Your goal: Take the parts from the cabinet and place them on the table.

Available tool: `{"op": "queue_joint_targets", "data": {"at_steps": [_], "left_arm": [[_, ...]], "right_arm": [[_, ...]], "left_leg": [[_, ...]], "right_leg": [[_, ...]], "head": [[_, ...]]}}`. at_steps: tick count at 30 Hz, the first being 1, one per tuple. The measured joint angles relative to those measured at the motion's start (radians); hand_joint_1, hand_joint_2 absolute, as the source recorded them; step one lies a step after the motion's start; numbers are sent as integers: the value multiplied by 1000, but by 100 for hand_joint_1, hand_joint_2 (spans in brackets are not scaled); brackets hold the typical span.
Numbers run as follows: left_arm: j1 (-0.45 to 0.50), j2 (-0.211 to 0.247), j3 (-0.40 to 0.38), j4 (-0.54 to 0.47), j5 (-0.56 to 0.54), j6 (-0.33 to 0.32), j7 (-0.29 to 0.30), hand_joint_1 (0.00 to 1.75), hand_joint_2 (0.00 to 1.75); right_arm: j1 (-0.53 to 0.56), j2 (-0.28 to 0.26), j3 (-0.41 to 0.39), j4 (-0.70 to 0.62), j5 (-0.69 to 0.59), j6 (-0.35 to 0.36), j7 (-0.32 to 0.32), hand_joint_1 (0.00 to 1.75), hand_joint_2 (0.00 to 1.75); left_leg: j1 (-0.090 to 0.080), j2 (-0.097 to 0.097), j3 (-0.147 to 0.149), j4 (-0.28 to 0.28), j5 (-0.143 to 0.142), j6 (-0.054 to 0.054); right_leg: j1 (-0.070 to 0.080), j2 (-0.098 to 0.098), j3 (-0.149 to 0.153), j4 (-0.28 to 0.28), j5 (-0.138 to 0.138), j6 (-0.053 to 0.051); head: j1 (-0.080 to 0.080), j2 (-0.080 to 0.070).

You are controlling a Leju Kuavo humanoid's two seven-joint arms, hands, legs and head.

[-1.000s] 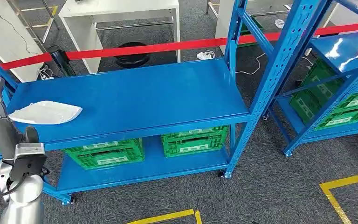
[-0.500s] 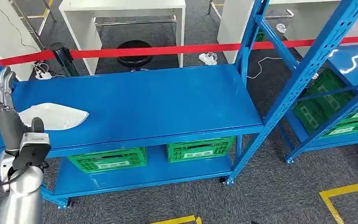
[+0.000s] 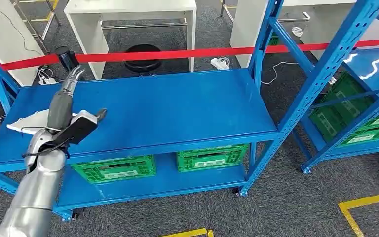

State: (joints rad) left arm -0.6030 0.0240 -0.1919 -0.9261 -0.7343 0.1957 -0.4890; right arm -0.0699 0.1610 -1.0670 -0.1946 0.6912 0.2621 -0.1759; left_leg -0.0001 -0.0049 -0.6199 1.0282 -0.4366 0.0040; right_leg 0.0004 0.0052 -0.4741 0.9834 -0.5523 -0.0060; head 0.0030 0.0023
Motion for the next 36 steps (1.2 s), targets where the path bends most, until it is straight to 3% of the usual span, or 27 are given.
{"op": "queue_joint_targets", "data": {"at_steps": [9,18,23,28,36], "left_arm": [[-95,19,-19,250,83,-23,-44,0,175],[-122,34,-19,348,92,-47,-26,0,175],[-153,33,-40,405,42,-42,31,0,175],[-185,33,-50,473,18,-47,124,0,175],[-195,34,-63,514,16,-64,169,0,175]], "right_arm": [[2,0,-2,0,26,-18,16,0,0],[2,0,-2,0,34,-19,11,0,0],[1,1,-2,0,38,-14,7,0,0],[0,4,-2,0,43,-14,5,0,0],[-1,6,-1,0,42,-16,7,0,0]], "left_leg": [[0,1,4,-6,1,-3],[0,0,5,-8,2,-4],[0,0,5,-8,2,-4],[0,0,6,-8,3,-5],[0,0,6,-9,3,-5]], "right_leg": [[0,2,1,0,0,-1],[1,1,1,0,-2,-3],[1,1,1,0,-2,-3],[1,1,2,0,-2,-3],[0,1,2,0,-2,-3]], "head": [[0,0],[0,0],[0,0],[0,0],[0,0]]}}
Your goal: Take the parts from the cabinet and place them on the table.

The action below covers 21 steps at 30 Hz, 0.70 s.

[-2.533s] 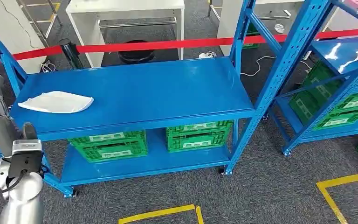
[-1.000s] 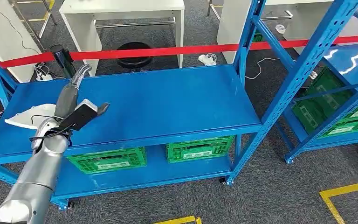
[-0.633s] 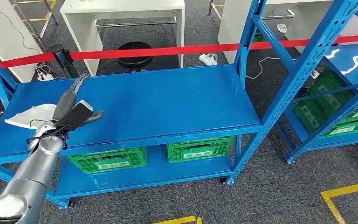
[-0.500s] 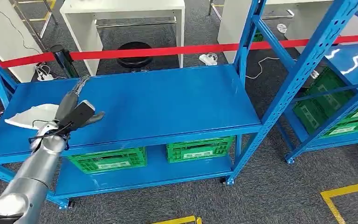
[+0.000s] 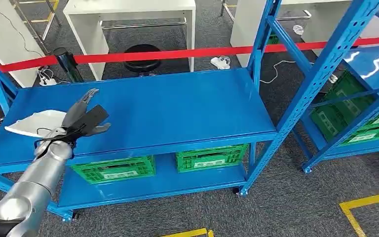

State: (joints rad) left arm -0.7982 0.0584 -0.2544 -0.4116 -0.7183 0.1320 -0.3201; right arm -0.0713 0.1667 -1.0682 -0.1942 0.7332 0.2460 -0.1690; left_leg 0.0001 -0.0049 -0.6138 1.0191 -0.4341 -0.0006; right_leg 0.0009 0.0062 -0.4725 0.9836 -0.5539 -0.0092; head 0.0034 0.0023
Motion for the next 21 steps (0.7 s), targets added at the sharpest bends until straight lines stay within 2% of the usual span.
{"op": "queue_joint_targets", "data": {"at_steps": [13,18,21], "left_arm": [[11,-25,0,16,0,-22,50,0,175],[11,-34,-17,11,-36,-76,93,0,175],[9,-38,-27,8,-48,-86,108,0,175]], "right_arm": [[-4,5,0,0,-10,-1,-17,0,0],[-5,5,-4,0,-24,-3,8,0,0],[-5,5,-11,0,-26,-3,12,0,0]], "left_leg": [[0,0,0,0,0,0],[0,0,0,0,0,0],[0,0,0,0,0,0]], "right_leg": [[0,0,0,0,0,0],[0,0,0,0,0,0],[0,0,0,0,0,0]], "head": [[0,0],[0,0],[0,0]]}}
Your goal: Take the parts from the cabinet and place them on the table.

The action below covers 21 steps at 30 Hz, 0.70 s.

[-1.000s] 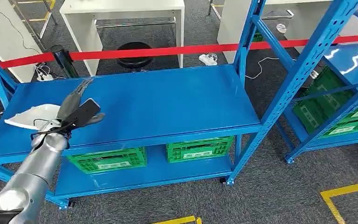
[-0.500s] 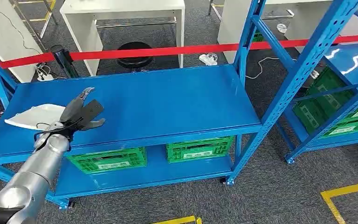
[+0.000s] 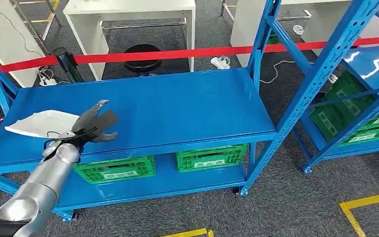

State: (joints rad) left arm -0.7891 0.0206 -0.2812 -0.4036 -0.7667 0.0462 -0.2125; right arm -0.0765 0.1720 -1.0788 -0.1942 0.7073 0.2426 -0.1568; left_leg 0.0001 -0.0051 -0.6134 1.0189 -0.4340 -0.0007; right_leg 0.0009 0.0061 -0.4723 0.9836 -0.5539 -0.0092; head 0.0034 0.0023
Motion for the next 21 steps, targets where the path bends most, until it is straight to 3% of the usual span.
{"op": "queue_joint_targets", "data": {"at_steps": [8,13,18,21], "left_arm": [[-43,-1,-50,8,-67,-53,45,0,175],[-65,-4,-59,11,-73,-69,35,0,175],[-71,-13,-74,12,-80,-64,31,0,175],[-72,-18,-89,12,-120,-32,67,0,175]], "right_arm": [[-1,-3,-8,0,1,-7,-13,0,0],[-4,-8,-8,0,3,5,-26,0,0],[-10,-8,-8,0,8,8,-19,0,0],[-11,-8,-8,0,9,6,-15,0,0]], "left_leg": [[0,0,0,0,0,0],[0,0,1,0,0,0],[0,0,1,0,0,0],[0,0,1,0,0,0]], "right_leg": [[0,0,1,0,0,0],[0,0,0,0,0,0],[0,0,1,0,0,0],[0,0,1,0,0,0]], "head": [[0,0],[0,0],[0,0],[0,0]]}}
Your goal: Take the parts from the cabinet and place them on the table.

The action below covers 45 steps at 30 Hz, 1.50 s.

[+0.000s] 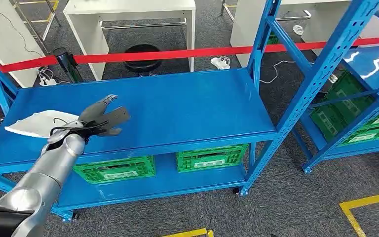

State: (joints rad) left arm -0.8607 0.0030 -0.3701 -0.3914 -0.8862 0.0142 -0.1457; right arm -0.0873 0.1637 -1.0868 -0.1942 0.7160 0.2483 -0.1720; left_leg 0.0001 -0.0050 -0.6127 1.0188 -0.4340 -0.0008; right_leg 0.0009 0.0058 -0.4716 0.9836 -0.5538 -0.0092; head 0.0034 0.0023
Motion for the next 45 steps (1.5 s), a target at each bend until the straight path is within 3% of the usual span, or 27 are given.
{"op": "queue_joint_targets", "data": {"at_steps": [8,13,18,30,45], "left_arm": [[-2,-2,-26,0,-16,10,17,0,175],[-7,-1,-27,5,16,-39,18,0,175],[-6,17,-27,17,19,-47,47,0,175],[48,66,-29,28,-91,77,164,0,175],[95,108,-33,26,-114,139,175,0,175]], "right_arm": [[0,0,0,0,0,-1,0,0,0],[-1,0,0,0,1,-4,0,0,0],[-4,0,0,0,7,-3,0,0,0],[-2,0,0,0,13,-19,-5,0,0],[-2,0,0,0,38,-17,1,0,0]], "left_leg": [[0,0,0,0,0,0],[0,0,0,-1,0,0],[0,0,0,-1,0,0],[0,0,1,-1,0,0],[0,-1,3,-2,0,-1]], "right_leg": [[0,0,0,0,0,0],[0,0,1,0,0,0],[0,0,1,0,0,0],[0,0,1,0,-1,-1],[0,-1,3,0,-1,-2]], "head": [[0,0],[0,0],[0,0],[0,0],[0,0]]}}
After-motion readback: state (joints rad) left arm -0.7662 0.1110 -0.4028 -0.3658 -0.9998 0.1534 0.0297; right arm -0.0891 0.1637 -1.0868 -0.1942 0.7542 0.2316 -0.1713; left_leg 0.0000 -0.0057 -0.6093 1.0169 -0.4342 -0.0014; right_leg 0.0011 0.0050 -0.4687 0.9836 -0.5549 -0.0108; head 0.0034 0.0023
